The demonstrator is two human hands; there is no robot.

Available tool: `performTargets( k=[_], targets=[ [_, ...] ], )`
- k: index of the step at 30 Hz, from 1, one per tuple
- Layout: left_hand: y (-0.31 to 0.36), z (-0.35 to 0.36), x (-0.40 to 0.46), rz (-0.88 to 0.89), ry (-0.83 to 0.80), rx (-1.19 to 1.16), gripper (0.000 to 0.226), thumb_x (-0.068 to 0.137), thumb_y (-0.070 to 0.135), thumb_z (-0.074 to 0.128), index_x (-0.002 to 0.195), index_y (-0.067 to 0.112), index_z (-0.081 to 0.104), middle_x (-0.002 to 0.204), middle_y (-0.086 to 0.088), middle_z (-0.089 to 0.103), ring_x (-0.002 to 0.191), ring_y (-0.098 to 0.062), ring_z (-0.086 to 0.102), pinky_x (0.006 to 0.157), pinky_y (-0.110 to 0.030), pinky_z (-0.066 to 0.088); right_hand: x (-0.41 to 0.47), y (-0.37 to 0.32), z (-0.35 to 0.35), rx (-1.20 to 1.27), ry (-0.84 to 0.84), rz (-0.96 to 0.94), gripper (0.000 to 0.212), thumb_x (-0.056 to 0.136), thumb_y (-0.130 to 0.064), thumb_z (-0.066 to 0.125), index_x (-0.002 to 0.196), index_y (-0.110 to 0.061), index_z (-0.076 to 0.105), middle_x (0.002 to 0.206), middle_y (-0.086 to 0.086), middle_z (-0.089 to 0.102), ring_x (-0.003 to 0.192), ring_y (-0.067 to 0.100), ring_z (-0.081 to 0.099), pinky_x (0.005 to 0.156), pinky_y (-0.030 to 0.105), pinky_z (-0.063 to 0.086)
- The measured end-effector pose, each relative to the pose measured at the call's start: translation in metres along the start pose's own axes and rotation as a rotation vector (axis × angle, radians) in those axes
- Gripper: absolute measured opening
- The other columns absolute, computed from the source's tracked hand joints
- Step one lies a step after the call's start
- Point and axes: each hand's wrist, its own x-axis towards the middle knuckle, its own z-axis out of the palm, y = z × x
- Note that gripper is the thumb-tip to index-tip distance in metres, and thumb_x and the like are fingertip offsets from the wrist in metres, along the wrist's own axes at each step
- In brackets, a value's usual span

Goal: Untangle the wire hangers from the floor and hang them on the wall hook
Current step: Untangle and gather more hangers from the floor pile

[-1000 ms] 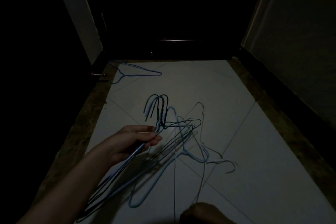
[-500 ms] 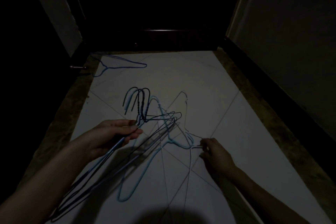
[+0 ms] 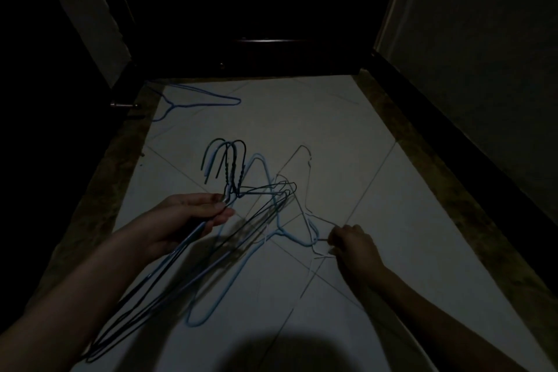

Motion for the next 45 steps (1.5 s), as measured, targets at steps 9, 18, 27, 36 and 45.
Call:
performTargets(
  k=[9, 18, 27, 36, 45],
  targets=[
    [-0.004, -0.002, -0.002, -0.001, 0.011, -0.005, 0.013, 0.084, 0.000, 0.058, 0.094, 0.007, 0.063, 0.076, -0.003, 0.074, 0.064, -0.006, 0.070, 0.051, -0.011, 0.051, -0.015, -0.011, 0.008, 0.012, -0.187, -0.053, 0.020, 0.085, -0.026, 0.063, 0.100, -0.015, 0.056, 0.111, 0.002, 0.050, 0.106, 0.020, 0.046, 0.075, 0.027, 0.033],
    [0.000, -0.007, -0.007, -0.001, 0.012, -0.063, 0.017, 0.083, -0.002, 0.058, 0.099, 0.005, 0.061, 0.077, -0.006, 0.074, 0.059, -0.007, 0.068, 0.046, -0.013, 0.050, -0.024, -0.006, -0.013, 0.135, 0.001, 0.026, 0.015, 0.092, -0.006, 0.047, 0.081, -0.015, 0.051, 0.077, -0.002, 0.054, 0.063, -0.002, 0.053, 0.055, 0.006, 0.039],
    [0.017, -0.002, -0.011, 0.027, 0.003, -0.074, 0.013, 0.084, -0.003, 0.054, 0.091, 0.005, 0.060, 0.071, -0.006, 0.073, 0.053, -0.007, 0.066, 0.044, -0.012, 0.049, -0.006, 0.008, -0.068, 0.233, 0.079, 0.048, 0.004, 0.083, 0.000, 0.056, 0.079, 0.001, 0.055, 0.073, 0.011, 0.056, 0.066, 0.018, 0.051, 0.055, 0.026, 0.033],
    [0.028, 0.010, -0.016, 0.061, -0.001, -0.055, 0.013, 0.086, -0.002, 0.055, 0.094, 0.005, 0.061, 0.078, -0.007, 0.074, 0.054, -0.005, 0.066, 0.045, -0.011, 0.049, 0.003, -0.016, -0.133, 0.518, -0.202, 0.085, 0.023, 0.079, 0.007, 0.062, 0.088, -0.013, 0.055, 0.075, 0.007, 0.065, 0.066, 0.014, 0.062, 0.061, 0.020, 0.050],
    [0.013, 0.025, -0.016, 0.129, 0.015, -0.027, 0.015, 0.087, -0.004, 0.055, 0.092, 0.010, 0.059, 0.070, -0.004, 0.073, 0.060, -0.007, 0.069, 0.050, -0.012, 0.051, -0.012, -0.048, -0.133, 1.407, -0.374, 0.303, 0.017, 0.088, 0.010, 0.045, 0.100, 0.004, 0.057, 0.100, 0.022, 0.065, 0.083, 0.021, 0.068, 0.071, 0.021, 0.057]
  ],
)
